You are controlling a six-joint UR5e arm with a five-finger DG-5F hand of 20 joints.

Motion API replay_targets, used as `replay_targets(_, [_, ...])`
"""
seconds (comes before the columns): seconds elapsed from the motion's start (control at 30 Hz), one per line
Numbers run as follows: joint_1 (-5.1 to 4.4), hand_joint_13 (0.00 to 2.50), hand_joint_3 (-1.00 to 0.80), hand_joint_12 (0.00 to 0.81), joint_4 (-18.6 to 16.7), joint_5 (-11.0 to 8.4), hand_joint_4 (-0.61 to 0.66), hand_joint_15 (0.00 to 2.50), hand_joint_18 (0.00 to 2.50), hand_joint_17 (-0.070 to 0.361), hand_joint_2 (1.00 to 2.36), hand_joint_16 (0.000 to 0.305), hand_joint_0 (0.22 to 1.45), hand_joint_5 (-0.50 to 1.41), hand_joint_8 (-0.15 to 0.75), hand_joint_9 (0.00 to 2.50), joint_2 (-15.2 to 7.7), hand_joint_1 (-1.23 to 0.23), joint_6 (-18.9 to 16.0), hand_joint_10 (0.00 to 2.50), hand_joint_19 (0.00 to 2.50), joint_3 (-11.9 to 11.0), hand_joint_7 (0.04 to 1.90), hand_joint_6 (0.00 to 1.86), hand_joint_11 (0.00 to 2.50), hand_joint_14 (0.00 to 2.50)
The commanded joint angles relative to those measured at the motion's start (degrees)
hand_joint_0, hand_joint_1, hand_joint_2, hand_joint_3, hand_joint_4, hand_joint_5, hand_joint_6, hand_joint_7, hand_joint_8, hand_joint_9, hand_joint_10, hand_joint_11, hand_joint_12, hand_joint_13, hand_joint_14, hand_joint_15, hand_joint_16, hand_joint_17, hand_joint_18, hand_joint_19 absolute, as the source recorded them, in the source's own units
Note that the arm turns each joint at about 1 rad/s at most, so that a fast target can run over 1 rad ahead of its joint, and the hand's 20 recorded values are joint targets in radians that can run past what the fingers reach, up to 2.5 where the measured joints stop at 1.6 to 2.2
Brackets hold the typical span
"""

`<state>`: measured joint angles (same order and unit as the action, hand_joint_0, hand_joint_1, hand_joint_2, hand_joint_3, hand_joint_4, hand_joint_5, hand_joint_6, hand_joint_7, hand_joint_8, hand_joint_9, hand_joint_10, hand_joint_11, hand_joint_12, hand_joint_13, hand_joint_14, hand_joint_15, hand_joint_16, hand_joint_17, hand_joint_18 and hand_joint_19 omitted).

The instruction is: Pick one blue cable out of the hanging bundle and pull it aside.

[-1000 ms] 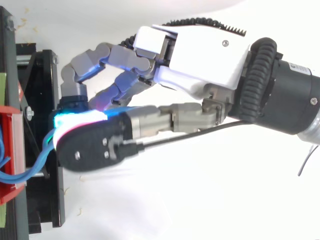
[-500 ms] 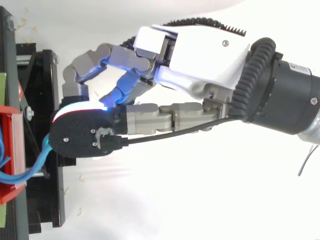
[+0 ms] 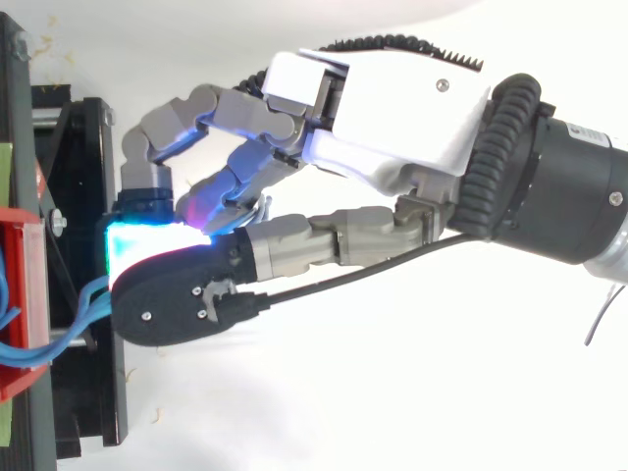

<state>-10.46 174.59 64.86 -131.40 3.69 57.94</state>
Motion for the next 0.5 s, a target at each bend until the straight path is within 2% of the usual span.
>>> replay_targets(0.0, [0.00,0.74,-0.44,0.376,-0.04,0.00,-0.04,0.55,0.67,0.107,1.00,0.047,0.70,-0.16,0.270,0.86,0.00,-0.89,0.00,0.03,0.50,-0.02,1.12,0.93,0.77,0.02])
replay_targets(0.1, [0.00,0.74,-0.50,0.374,0.14,0.00,-0.06,0.55,0.68,0.106,1.00,0.047,0.70,-0.16,0.271,0.86,0.00,-0.90,0.00,0.02,0.50,-0.02,1.14,0.93,0.76,0.02])
replay_targets(0.47, [-0.26,0.77,-0.48,0.380,0.14,0.00,-0.02,0.55,0.70,0.105,1.00,0.047,0.66,-0.14,0.286,0.90,0.00,-0.84,0.00,0.02,0.53,-0.02,1.16,0.92,0.77,0.02])
